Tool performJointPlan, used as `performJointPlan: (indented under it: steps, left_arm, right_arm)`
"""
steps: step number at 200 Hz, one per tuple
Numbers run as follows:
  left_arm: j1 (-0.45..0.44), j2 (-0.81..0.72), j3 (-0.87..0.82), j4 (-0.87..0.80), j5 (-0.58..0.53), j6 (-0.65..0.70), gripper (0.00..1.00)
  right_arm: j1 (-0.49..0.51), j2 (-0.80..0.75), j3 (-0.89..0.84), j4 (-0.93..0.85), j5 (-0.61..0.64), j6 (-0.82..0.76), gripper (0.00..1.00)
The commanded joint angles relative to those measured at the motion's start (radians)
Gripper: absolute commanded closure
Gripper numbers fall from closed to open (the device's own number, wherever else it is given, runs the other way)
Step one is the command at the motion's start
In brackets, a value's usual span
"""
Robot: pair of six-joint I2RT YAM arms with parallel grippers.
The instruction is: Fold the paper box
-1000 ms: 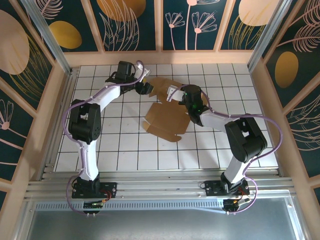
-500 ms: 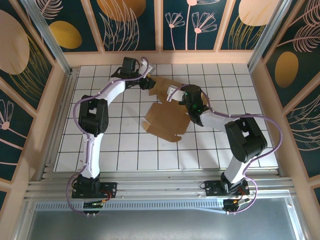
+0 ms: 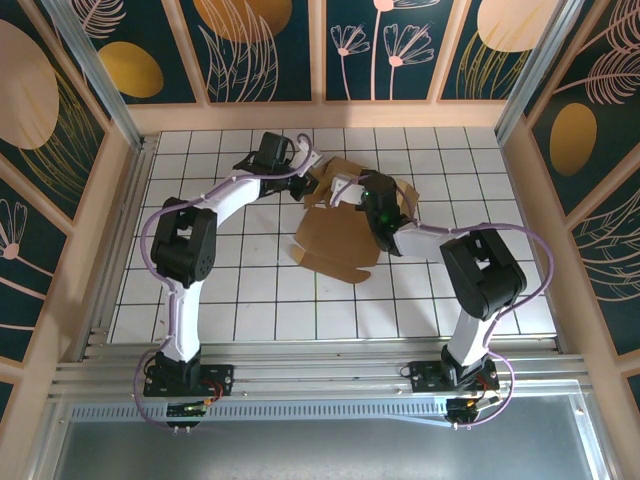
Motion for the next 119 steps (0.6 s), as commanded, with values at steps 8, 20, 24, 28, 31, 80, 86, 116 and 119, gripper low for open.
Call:
performJointPlan:
  steps: [8,20,24,28,31,80,86,116,119]
  left_arm:
    - [-0.009,-0.131,-0.071,0.151,0.039,-0.057,1.00]
    - [-0.018,-0.147,-0.089,0.164,0.055,-0.065,1.00]
    - [-0.021,-0.149,-0.090,0.167,0.061,-0.068,1.00]
    - [-0.024,-0.148,-0.092,0.172,0.068,-0.075,1.00]
    - [-0.027,-0.147,-0.089,0.176,0.073,-0.084,1.00]
    - [-0.064,-0.018,0.063,0.190,0.129,-0.386,1.00]
    - [-0.067,-0.008,0.070,0.200,0.135,-0.424,1.00]
    - [-0.084,0.012,0.083,0.197,0.162,-0.537,0.97]
    - [-0.085,0.010,0.081,0.192,0.160,-0.538,0.96]
  right_arm:
    - [0.030,0.071,-0.028,0.088,0.063,-0.094,1.00]
    - [0.036,0.084,-0.023,0.100,0.077,-0.103,1.00]
    - [0.039,0.087,-0.022,0.105,0.080,-0.103,1.00]
    - [0.042,0.089,-0.021,0.109,0.084,-0.106,1.00]
    - [0.043,0.091,-0.022,0.110,0.084,-0.105,1.00]
    - [0.064,0.092,-0.030,0.124,0.091,-0.101,1.00]
    - [0.066,0.091,-0.033,0.127,0.092,-0.101,1.00]
    - [0.068,0.083,-0.040,0.115,0.084,-0.090,1.00]
    - [0.068,0.083,-0.040,0.113,0.084,-0.088,1.00]
